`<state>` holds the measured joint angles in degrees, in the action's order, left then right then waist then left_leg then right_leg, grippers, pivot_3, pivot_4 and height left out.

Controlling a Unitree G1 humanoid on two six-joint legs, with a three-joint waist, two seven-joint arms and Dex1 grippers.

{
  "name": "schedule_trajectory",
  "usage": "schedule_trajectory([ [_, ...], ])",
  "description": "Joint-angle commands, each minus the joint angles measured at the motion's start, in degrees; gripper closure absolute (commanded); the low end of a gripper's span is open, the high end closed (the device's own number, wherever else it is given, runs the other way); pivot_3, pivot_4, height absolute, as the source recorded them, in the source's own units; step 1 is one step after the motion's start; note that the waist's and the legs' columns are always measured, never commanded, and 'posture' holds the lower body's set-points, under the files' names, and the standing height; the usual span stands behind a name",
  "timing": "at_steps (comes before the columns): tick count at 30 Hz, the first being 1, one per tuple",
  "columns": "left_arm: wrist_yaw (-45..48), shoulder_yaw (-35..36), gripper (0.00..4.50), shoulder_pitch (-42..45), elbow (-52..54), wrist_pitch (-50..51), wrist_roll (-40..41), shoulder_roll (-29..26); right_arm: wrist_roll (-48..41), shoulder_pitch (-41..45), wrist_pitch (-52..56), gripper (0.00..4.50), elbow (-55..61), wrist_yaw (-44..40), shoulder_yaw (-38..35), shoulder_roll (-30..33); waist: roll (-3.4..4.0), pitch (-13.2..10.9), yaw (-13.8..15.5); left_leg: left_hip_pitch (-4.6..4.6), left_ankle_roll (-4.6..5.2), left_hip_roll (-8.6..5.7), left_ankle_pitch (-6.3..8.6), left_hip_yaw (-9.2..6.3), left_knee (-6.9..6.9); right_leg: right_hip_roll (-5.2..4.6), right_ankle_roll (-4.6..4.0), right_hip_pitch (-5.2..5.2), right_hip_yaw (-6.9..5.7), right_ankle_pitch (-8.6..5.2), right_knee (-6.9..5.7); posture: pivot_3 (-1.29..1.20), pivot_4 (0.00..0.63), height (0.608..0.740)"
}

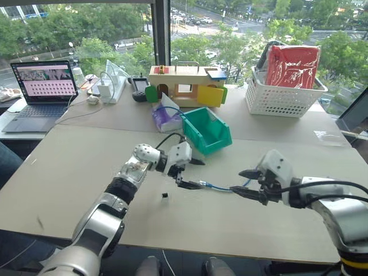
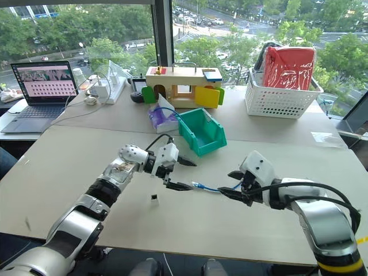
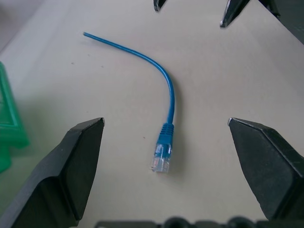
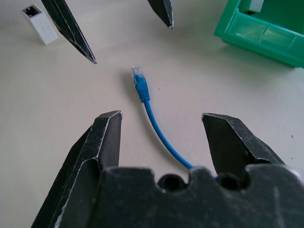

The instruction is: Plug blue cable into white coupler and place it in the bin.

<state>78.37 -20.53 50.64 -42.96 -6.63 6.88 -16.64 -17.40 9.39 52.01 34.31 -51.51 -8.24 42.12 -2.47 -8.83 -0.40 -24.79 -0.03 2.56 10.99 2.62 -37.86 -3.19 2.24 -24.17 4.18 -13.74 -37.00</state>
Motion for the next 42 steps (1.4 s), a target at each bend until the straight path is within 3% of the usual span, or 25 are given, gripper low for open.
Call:
schedule_trajectory([
  [1,1.38,0.89,0.0,3.99,-8.66,-6.11,-2.0,2.13,-2.87,-2.16,2.8,1.35,5.19,3.49,-4.29,-0.01,-0.01,0.0,-0.19,-0.03,0.0,-0.01,0.0,-0.02,-0.01,0.0,0.01,-0.01,-0.01,0.0,0.01,0.0,0.15,0.74],
  [7,0.88,1.2,0.0,6.97,-18.89,-11.63,-6.01,3.81,-4.72,-6.76,3.17,1.35,7.66,5.86,-6.41,1.14,-0.01,0.0,-0.43,-0.07,0.01,-0.04,0.0,-0.13,-0.02,0.0,0.04,-0.01,-0.03,-0.02,0.01,0.0,0.15,0.74],
  [18,-0.9,2.94,0.0,8.87,-26.15,-15.48,-10.29,5.69,-6.83,-8.81,1.03,1.35,6.49,6.26,-6.97,4.2,-0.01,0.0,-0.35,-0.08,0.01,-0.07,0.0,-0.2,-0.03,-0.01,0.07,0.03,-0.06,-0.02,0.01,0.0,0.15,0.74],
  [21,-2.62,3.87,0.78,9.01,-27.11,-16.23,-10.78,6.73,-7.33,-8.61,0.94,1.33,6.33,6.51,-6.7,4.57,-0.02,0.0,-0.31,-0.08,0.01,-0.08,0.0,-0.22,-0.03,-0.01,0.07,0.04,-0.07,-0.02,0.01,0.0,0.15,0.74],
  [29,-3.28,4.6,3.88,7.66,-28.32,-16.84,-12.84,7.69,-10.6,-8.24,3.54,1.33,6.31,6.33,-7.59,6.09,-0.02,0.0,-0.27,-0.08,0.01,-0.11,-0.01,-0.24,-0.04,-0.03,0.1,0.07,-0.08,-0.01,0.01,0.0,0.15,0.74],
  [30,-3.35,5.25,4.29,7.56,-28.04,-16.2,-12.36,7.73,-12.1,-8.11,5.73,1.33,6.53,7.74,-8.76,4.71,-0.02,0.01,-0.28,-0.07,0.01,-0.11,-0.01,-0.24,-0.04,-0.03,0.1,0.07,-0.08,-0.01,0.01,0.0,0.15,0.74],
  [31,-3.39,5.74,4.42,7.5,-27.83,-15.71,-11.98,7.77,-13.18,-8.01,7.28,1.33,6.69,8.87,-9.62,3.71,-0.03,0.01,-0.27,-0.07,0.02,-0.11,-0.01,-0.24,-0.04,-0.03,0.1,0.08,-0.08,-0.01,0.01,0.0,0.15,0.74],
  [34,-2.92,8.17,4.43,7.13,-25.75,-13.18,-9.53,8.26,-19.57,-8.31,15.07,1.33,8.2,14.15,-15.17,-3.54,-0.03,0.01,-0.27,-0.08,0.02,-0.11,-0.01,-0.27,-0.04,-0.03,0.1,0.07,-0.09,0.0,0.0,0.0,0.15,0.74],
  [38,-0.34,11.01,4.43,3.12,-12.52,-5.23,-3.8,9.79,-29.88,-9.8,27.89,1.33,12.06,24.83,-26.67,-21.9,0.02,0.04,-0.28,-0.21,0.01,-0.06,-0.01,-0.43,-0.04,0.01,0.08,0.0,-0.2,0.0,-0.06,0.0,0.15,0.74],
  [42,-0.67,9.79,4.43,-3.64,7.06,6.3,0.08,10.44,-37.54,-10.38,31.7,1.33,14.81,35.66,-32.55,-38.31,0.11,0.07,-0.37,-0.37,0.02,-0.06,-0.01,-0.51,-0.04,-0.02,0.07,-0.11,-0.22,0.0,-0.05,0.0,0.15,0.74],
])
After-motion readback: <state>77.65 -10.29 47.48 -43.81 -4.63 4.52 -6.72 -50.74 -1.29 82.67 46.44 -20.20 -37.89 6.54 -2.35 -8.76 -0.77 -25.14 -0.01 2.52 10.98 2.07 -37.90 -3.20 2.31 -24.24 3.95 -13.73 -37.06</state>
